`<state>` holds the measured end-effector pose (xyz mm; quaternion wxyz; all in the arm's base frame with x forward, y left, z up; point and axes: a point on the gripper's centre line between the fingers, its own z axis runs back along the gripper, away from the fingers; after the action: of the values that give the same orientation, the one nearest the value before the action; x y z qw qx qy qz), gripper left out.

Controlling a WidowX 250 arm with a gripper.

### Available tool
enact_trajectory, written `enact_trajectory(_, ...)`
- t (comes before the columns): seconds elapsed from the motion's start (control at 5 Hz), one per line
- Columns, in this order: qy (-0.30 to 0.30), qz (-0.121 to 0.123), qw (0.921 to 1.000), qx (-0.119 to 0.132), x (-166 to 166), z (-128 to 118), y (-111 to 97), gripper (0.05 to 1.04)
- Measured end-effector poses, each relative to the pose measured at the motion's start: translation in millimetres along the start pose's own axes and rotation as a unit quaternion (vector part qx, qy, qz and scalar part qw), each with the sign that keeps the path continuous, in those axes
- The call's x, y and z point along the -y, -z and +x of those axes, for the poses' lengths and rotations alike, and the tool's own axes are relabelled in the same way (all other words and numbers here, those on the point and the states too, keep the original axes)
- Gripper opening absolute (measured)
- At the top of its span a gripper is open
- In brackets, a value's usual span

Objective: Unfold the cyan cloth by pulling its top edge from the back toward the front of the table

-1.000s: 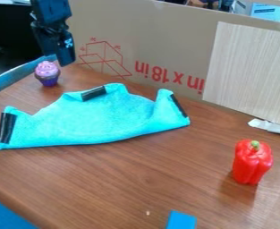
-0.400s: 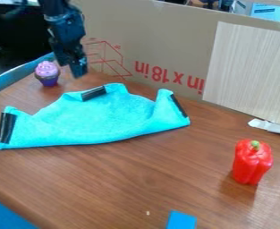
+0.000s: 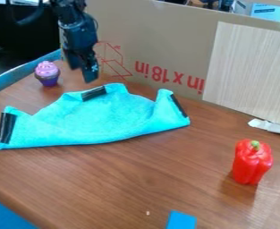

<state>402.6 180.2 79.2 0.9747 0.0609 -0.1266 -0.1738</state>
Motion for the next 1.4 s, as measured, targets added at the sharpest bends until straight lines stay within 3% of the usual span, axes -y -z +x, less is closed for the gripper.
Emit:
enact_trajectory(0.4, 0.018, 0.014, 0.9997, -0.012, 13.3, 1.2, 15.2, 1.0)
enact_trajectory(0.8, 0.015, 0.011, 0.999, -0.04, 20.0, -3.5, 40.9, 0.977)
enact_trajectory(1.2, 0.014, 0.009, 0.9995, -0.028, 21.0, -1.1, 43.5, 0.416)
enact_trajectory(1.4, 0.016, 0.003, 0.9995, -0.028, 23.2, -1.3, 43.5, 0.209)
